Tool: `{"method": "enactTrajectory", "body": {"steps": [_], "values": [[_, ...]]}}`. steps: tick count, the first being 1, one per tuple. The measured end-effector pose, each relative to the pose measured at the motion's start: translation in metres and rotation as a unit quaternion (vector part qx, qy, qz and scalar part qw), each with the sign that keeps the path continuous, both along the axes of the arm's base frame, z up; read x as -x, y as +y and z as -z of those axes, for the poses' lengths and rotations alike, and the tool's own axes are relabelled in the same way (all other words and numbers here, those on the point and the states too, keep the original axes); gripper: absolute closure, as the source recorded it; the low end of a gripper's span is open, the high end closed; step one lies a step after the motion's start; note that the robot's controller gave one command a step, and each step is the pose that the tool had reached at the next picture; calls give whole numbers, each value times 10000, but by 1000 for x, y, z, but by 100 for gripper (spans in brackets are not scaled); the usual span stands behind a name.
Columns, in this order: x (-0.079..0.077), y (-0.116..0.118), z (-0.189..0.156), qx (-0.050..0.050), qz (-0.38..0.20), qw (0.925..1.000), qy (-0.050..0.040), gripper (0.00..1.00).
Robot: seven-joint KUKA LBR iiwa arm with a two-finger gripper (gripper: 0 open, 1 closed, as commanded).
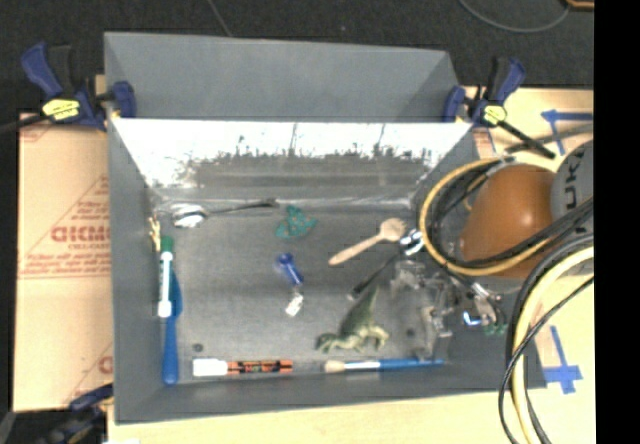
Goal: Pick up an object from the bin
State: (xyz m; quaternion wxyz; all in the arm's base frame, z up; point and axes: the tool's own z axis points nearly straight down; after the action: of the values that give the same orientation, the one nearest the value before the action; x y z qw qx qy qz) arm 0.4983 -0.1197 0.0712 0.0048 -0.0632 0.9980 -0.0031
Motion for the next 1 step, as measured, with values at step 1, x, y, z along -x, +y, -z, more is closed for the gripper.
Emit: {"method": "enactTrajectory", "body": {"steps": [1], "values": [[-2,58,1,-57,1170,9931,-74,0]]}}
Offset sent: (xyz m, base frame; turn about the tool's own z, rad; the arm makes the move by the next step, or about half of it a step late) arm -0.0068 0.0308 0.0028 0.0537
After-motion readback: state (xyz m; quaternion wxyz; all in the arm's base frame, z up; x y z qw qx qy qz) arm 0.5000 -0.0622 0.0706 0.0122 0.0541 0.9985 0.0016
